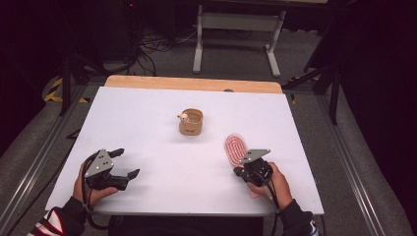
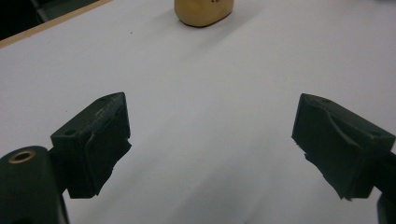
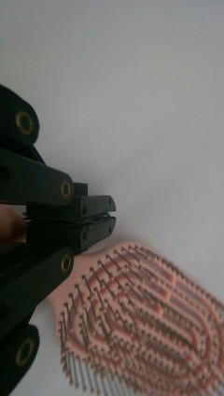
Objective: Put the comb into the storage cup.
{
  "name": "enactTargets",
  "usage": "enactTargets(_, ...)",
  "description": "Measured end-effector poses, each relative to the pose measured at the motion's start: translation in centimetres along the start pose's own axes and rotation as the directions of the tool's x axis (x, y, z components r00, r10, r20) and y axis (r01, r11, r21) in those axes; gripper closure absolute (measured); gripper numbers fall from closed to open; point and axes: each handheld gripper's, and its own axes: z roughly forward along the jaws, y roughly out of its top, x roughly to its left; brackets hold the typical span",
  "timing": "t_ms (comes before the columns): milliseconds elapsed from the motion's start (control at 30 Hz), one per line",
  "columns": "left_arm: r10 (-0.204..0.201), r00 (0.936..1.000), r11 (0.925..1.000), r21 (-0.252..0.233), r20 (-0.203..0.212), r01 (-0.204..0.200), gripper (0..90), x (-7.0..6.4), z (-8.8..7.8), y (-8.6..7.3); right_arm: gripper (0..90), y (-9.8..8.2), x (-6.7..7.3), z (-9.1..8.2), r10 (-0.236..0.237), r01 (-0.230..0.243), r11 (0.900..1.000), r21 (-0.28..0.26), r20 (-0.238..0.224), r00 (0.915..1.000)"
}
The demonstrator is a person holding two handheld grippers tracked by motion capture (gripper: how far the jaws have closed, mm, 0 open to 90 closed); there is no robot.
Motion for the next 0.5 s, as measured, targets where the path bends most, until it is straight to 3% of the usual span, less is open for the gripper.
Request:
enactTargets(100,0.004,1.0000,1.0000,0.003,0.001,-0.004,12.3,0.0,0.1,0.0,89.0,-0.6,-0.8,-0.5,0.039,-0.039,0.999,-0.016,0.020,0.9990)
enactTargets(233,0.006,1.0000,1.0000,0.005,0.005,-0.006,12.3,0.0,0.1,0.0,88.3,-0.9,-1.4,-0.9,0.058,-0.057,0.998,-0.013,0.038,0.9976)
enactTargets(367,0.006,1.0000,1.0000,-0.001,0.006,-0.006,12.3,0.0,-0.1,0.1,81.5,-0.9,-1.4,-1.6,0.062,-0.061,0.998,-0.035,0.037,0.9974)
enactTargets(500,-0.001,1.0000,1.0000,-0.007,0.001,0.001,12.3,0.1,-0.3,0.0,66.7,-0.9,-1.5,-3.7,0.117,-0.110,0.989,-0.096,0.068,0.9909)
